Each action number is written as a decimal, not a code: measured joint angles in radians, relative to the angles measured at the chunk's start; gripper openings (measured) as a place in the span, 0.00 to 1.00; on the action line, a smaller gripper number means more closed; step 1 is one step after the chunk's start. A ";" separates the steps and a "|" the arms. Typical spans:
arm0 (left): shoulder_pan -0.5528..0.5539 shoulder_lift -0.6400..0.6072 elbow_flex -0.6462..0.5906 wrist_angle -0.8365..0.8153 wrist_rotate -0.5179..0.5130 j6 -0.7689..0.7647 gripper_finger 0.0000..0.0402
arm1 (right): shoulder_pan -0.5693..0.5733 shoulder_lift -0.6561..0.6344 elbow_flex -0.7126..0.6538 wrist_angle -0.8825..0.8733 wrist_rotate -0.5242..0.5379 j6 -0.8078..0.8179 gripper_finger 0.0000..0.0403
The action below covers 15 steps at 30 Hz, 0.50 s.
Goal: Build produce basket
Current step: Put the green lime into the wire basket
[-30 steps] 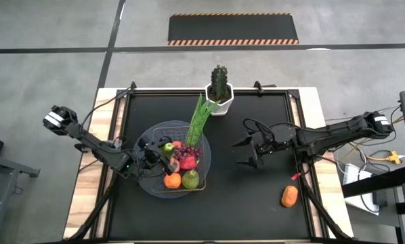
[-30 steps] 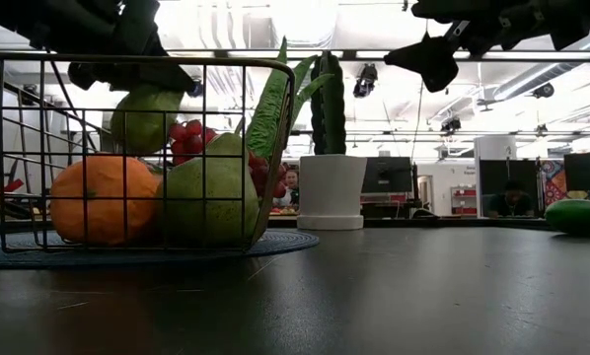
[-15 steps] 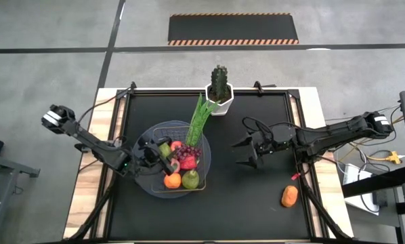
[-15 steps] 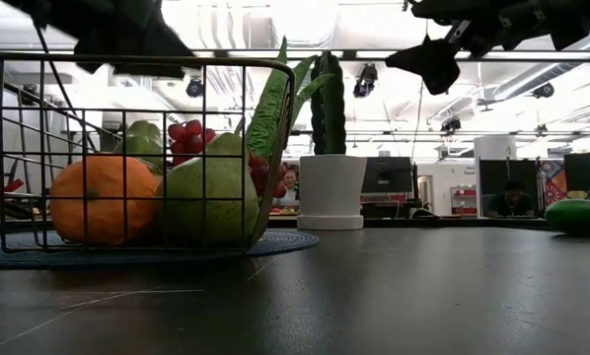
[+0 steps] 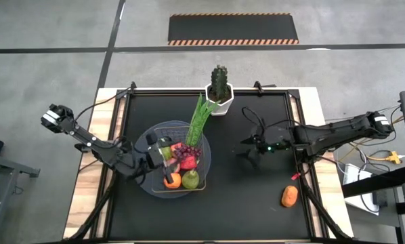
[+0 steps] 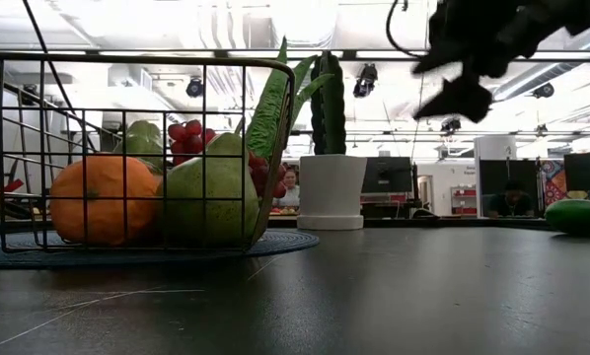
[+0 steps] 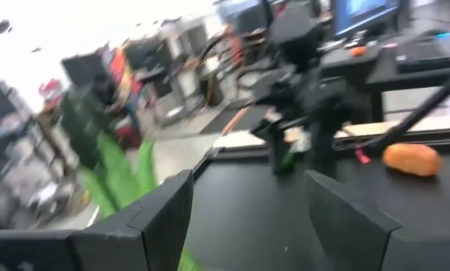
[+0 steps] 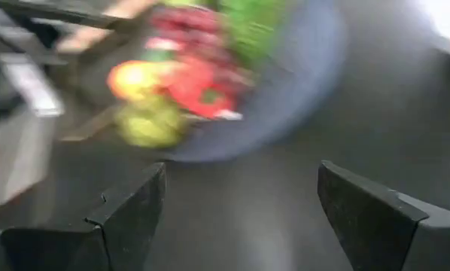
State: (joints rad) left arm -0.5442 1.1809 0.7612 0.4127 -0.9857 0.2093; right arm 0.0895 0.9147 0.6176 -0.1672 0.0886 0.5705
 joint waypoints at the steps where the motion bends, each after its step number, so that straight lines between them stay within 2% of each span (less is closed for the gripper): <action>1: 0.000 0.000 0.000 0.020 0.022 0.039 0.59 | 0.000 0.004 0.026 -0.088 0.048 0.030 0.81; 5: 0.000 0.000 0.000 0.043 0.041 0.110 0.59 | -0.009 0.020 0.137 -0.498 0.209 0.164 0.81; 8: 0.001 0.000 -0.003 0.042 0.043 0.120 0.59 | -0.033 0.046 0.194 -0.763 0.272 0.225 0.81; 11: 0.001 0.000 -0.009 0.041 0.043 0.145 0.59 | -0.077 0.078 0.221 -0.933 0.264 0.247 0.81; 15: 0.001 0.000 -0.010 0.048 0.043 0.196 0.59 | -0.167 0.125 0.222 -1.065 0.177 0.245 0.81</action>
State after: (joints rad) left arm -0.5434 1.1812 0.7509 0.4606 -0.9424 0.4052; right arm -0.0777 1.0393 0.8395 -1.2319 0.2653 0.8153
